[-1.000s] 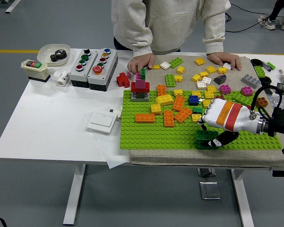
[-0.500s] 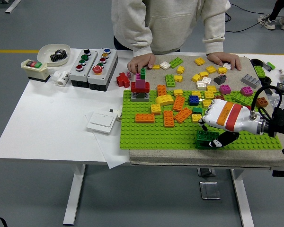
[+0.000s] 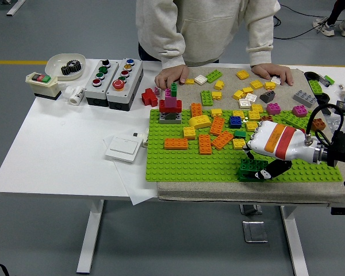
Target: Pick up the brick,pile it on top of brick,press brick,pick up the brick,pile it on top of brick,press brick
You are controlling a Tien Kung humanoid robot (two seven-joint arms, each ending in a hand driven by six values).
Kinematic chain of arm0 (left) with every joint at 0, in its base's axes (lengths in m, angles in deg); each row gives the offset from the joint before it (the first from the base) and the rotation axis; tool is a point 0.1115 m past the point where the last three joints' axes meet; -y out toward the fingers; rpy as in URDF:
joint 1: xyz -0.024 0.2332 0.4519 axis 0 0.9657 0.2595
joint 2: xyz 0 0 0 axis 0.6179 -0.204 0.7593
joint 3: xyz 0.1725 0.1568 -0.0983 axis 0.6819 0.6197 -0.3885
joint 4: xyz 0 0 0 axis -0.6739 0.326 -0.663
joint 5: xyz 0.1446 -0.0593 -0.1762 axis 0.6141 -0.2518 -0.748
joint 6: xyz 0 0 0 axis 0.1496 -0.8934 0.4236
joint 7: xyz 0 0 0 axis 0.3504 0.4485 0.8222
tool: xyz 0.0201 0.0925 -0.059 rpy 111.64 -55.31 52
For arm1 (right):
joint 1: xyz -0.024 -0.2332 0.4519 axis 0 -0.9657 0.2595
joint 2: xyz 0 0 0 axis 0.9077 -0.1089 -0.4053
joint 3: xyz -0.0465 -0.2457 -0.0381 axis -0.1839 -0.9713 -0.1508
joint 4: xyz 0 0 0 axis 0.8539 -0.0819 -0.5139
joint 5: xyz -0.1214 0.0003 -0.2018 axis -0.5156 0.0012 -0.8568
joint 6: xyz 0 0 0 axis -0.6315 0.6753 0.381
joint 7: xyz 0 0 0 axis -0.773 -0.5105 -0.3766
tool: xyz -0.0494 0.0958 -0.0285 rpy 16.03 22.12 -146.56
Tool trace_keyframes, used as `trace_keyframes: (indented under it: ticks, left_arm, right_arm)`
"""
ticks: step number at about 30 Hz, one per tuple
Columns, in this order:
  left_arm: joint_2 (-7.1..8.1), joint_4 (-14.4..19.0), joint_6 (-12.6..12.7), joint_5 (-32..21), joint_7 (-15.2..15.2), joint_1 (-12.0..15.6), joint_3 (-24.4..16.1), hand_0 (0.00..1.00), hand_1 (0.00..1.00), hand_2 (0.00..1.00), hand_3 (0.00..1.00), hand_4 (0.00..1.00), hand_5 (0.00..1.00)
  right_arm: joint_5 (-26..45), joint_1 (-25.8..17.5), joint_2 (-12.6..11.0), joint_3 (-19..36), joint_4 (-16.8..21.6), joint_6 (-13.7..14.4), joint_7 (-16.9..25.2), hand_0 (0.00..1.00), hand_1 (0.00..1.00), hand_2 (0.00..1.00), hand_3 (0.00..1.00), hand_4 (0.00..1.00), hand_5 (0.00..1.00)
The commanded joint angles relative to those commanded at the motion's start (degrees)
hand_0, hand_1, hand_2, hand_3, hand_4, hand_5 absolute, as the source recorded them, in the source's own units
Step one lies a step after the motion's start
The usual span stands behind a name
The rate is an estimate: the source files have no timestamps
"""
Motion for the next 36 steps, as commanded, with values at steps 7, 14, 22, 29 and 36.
trace_keyframes:
  ticks: [7,14,22,29,36]
  left_arm:
    - [-0.01,0.0,-0.02,0.05,0.0,0.0,-0.02,0.664,0.71,0.728,0.586,0.668,0.663]
    - [-0.01,0.01,-0.05,0.18,0.02,-0.01,-0.09,0.663,0.713,0.728,0.587,0.668,0.663]
    - [0.01,0.02,-0.07,0.17,0.03,-0.06,-0.08,0.663,0.713,0.728,0.587,0.668,0.664]
    - [0.02,0.03,-0.09,0.2,0.03,-0.06,-0.09,0.662,0.713,0.727,0.587,0.669,0.665]
    - [0.03,0.04,-0.12,0.3,0.04,-0.08,-0.13,0.662,0.714,0.726,0.588,0.669,0.665]
  right_arm:
    - [0.16,-0.19,-0.23,0.15,-0.1,-0.2,0.18,0.174,0.102,0.162,0.327,0.787,0.525]
    - [0.45,-0.29,-0.36,0.32,-0.09,-0.51,0.31,0.175,0.106,0.167,0.343,0.795,0.525]
    - [0.73,-0.32,-0.37,0.43,-0.02,-0.6,0.54,0.182,0.114,0.181,0.38,0.811,0.524]
    - [0.9,-0.37,-0.33,0.6,-0.08,-0.78,0.52,0.187,0.12,0.189,0.407,0.82,0.531]
    - [1.03,-0.39,-0.36,0.81,-0.22,-1.09,0.38,0.191,0.126,0.197,0.437,0.829,0.538]
